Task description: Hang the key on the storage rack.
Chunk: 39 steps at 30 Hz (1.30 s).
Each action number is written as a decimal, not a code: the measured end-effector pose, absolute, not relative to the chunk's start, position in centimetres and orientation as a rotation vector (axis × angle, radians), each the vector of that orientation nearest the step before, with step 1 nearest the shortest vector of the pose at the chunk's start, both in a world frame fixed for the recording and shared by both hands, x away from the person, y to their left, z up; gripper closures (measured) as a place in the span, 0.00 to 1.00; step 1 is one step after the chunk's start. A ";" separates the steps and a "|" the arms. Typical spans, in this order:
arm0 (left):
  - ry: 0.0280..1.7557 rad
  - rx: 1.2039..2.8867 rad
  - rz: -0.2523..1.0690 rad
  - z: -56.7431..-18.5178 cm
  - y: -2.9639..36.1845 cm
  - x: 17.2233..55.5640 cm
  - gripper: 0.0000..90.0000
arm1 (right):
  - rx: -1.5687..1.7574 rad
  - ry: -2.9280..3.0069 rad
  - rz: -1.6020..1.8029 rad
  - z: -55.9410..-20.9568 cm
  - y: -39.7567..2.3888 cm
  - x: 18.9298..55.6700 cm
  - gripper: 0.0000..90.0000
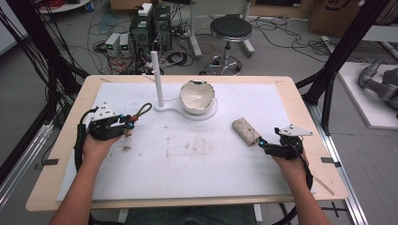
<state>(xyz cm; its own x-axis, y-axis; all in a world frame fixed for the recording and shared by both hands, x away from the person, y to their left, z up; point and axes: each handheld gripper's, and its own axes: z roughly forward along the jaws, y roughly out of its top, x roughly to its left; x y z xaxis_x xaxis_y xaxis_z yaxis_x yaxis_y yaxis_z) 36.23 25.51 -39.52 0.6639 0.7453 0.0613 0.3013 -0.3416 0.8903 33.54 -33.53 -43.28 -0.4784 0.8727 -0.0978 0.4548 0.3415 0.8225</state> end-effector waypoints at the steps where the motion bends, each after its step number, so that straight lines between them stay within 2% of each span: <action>1: 0.798 1.906 0.587 -38.7 25.2 36.0 0.78 | 1.157 2.071 1.023 -43.2 -33.6 33.5 0.26; 16: 0.737 1.828 0.622 -33.9 24.4 35.0 0.78 | 1.169 2.060 1.027 -43.2 -33.7 33.7 0.26; 26: 0.727 1.781 0.672 -30.5 24.1 36.0 0.78 | 1.166 2.056 1.029 -43.2 -33.6 33.7 0.26; 31: 0.741 1.784 0.697 -29.4 24.0 37.2 0.78 | 1.165 2.057 1.031 -43.1 -33.5 33.6 0.26; 39: 0.772 1.797 0.674 -29.9 23.4 38.6 0.78 | 1.171 2.057 1.032 -43.2 -33.5 33.7 0.26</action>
